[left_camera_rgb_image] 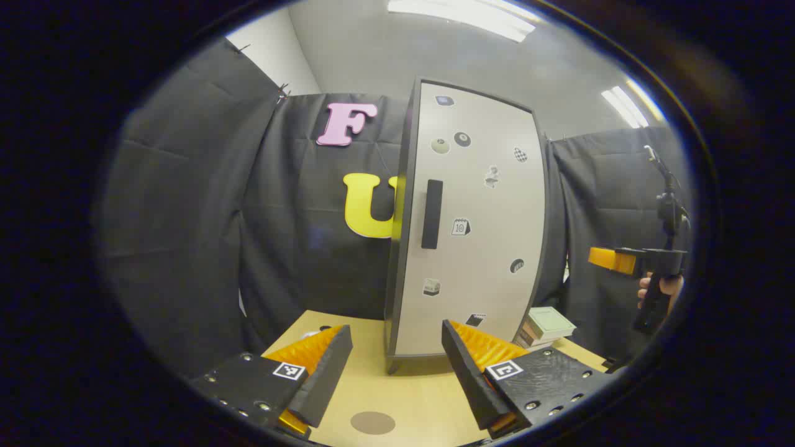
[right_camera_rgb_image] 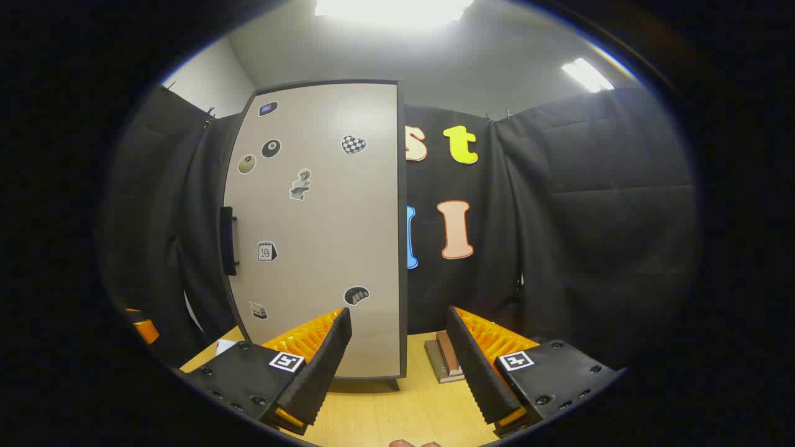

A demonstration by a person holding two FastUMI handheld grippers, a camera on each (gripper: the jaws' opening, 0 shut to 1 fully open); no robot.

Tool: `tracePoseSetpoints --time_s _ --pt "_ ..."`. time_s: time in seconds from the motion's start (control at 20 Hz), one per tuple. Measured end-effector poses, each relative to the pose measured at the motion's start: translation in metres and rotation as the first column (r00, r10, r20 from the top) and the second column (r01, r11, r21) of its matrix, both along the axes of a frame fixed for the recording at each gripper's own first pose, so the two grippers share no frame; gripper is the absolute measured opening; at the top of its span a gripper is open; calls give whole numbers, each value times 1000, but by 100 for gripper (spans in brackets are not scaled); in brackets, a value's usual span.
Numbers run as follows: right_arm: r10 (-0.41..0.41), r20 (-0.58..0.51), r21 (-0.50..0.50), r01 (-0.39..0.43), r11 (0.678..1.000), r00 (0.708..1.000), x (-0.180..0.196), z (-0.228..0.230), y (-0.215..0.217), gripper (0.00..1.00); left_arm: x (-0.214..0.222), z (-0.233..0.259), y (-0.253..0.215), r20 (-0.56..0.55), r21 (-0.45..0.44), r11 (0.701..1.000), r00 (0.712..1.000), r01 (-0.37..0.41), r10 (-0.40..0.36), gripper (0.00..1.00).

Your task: Open the cabinet door with the right hand, grasp the bottle in the cabinet with the left hand and place it on the coaster, then close the cabinet door with the right hand.

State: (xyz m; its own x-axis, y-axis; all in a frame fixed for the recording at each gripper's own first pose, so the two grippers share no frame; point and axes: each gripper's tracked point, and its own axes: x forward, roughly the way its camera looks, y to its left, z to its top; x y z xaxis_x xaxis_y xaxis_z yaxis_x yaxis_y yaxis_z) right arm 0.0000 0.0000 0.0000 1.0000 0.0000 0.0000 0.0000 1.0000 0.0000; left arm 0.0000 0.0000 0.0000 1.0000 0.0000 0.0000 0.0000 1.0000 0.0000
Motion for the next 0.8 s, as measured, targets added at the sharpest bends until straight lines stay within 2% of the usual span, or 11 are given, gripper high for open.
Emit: tracePoseSetpoints --time_s 0.25,0.3,0.35,0.55,0.6,0.65,0.8 --pt "9 -4 3 -9 1000 1000 0 3 6 97 -1 12 2 26 11 1000 1000 -5 4 89" --pt "13 -5 3 -13 1000 1000 0 3 7 94 -2 14 3 33 20 1000 999 -4 4 89" --pt "17 -6 4 -17 1000 1000 1 4 9 98 -2 16 3 36 29 1000 999 -2 1 89" --pt "24 1 4 -24 1000 1000 1 7 13 98 -1 17 8 28 42 999 1000 -8 7 89" --pt "24 4 2 -24 1000 1000 0 7 14 93 -3 20 9 29 39 999 1000 -11 10 89" --pt "27 3 -1 -27 1000 1000 -1 8 14 98 -2 24 10 29 35 999 1000 -14 13 88" --pt "38 1 0 -38 999 999 -2 8 17 98 -3 34 16 52 32 999 998 -22 21 88"
